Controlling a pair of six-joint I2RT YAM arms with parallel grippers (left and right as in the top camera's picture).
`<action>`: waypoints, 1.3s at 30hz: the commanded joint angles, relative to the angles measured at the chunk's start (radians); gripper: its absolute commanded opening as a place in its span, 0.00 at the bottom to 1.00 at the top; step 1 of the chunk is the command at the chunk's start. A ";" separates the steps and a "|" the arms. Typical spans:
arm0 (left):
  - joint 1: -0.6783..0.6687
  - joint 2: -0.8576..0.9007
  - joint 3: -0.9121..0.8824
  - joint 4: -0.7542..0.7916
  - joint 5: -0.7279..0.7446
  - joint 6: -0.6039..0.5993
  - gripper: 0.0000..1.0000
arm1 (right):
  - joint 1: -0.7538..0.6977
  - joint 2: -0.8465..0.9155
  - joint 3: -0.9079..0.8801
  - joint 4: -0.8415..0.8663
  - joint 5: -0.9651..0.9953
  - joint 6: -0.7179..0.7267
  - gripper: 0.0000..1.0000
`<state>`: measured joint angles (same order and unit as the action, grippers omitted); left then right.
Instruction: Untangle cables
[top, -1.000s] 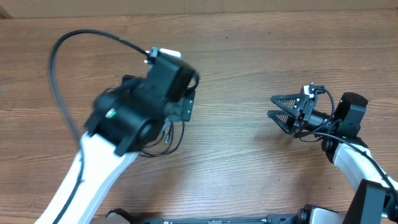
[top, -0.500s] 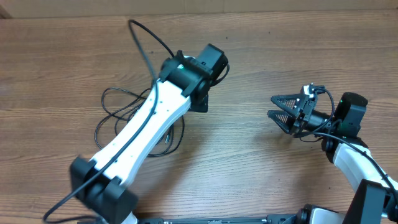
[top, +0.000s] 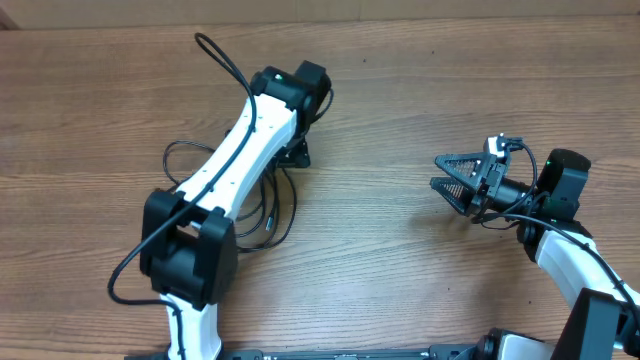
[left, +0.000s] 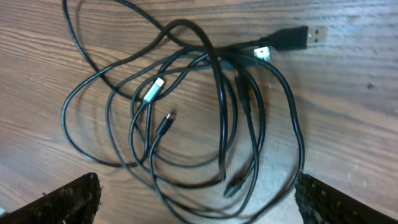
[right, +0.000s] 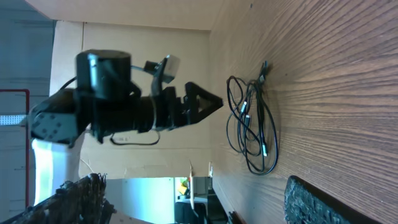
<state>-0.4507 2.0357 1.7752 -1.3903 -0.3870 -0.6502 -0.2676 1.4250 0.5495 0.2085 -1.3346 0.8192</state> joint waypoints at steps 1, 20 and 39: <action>-0.001 0.055 0.006 0.012 0.021 -0.019 1.00 | -0.002 -0.002 0.006 0.002 -0.005 -0.018 0.91; 0.007 0.207 0.006 0.053 0.023 -0.106 0.05 | -0.002 -0.002 0.006 0.002 0.006 -0.018 0.91; 0.012 -0.336 0.209 0.039 0.151 -0.104 0.05 | -0.002 -0.002 0.006 -0.003 -0.005 -0.046 0.91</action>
<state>-0.4423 1.8599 1.8957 -1.3499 -0.2878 -0.7345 -0.2676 1.4250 0.5495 0.2077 -1.3281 0.8078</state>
